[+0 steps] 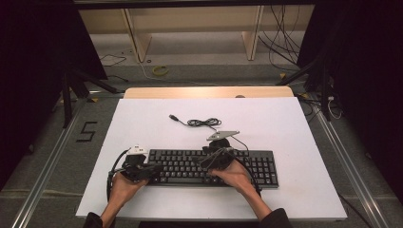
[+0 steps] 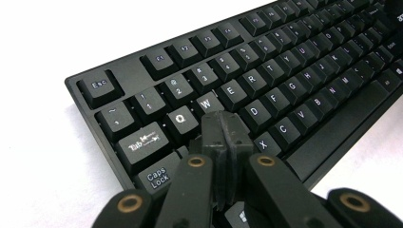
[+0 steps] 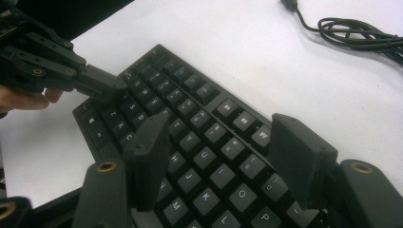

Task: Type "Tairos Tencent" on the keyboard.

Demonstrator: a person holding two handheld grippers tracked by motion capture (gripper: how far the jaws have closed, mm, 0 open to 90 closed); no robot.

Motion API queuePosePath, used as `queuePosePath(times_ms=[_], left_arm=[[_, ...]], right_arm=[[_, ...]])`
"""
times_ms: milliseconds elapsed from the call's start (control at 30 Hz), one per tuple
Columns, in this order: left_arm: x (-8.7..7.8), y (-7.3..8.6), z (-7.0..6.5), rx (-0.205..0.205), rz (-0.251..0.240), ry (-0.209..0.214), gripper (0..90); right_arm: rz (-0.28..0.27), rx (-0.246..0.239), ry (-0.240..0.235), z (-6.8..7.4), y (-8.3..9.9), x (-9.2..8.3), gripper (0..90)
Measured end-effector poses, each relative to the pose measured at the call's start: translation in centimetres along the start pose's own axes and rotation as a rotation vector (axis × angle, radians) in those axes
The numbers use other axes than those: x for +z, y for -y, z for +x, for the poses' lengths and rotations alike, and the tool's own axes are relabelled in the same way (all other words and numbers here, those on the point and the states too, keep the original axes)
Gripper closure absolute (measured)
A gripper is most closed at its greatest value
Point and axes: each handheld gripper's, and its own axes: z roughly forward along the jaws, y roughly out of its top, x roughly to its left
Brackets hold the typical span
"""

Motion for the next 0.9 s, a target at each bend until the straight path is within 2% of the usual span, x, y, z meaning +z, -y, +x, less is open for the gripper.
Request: queuePosePath(times_ms=[433,533,600,800,833,900], left_arm=[[0.34,-0.01,0.05,-0.011,0.017,-0.007,89.3],[0.23,-0.05,-0.09,-0.014,0.008,-0.005,89.0],[0.08,-0.13,-0.25,-0.01,-0.014,0.003,88.9],[-0.47,-0.33,-0.33,-0.005,-0.073,0.034,77.0],[-0.51,-0.33,-0.35,-0.009,-0.084,0.035,71.3],[-0.6,-0.35,-0.31,-0.02,-0.094,0.043,66.7]], right_arm=[[0.003,0.001,0.002,0.08,0.02,0.01,40.1],[-0.001,-0.002,0.002,0.08,-0.01,-0.06,40.1],[-0.001,0.001,0.002,0.08,-0.02,-0.08,40.1],[-0.007,-0.003,0.001,0.06,-0.05,-0.17,40.0],[-0.01,-0.001,0.0,0.03,-0.07,-0.23,40.0],[-0.013,-0.002,0.001,-0.01,-0.09,-0.27,39.9]])
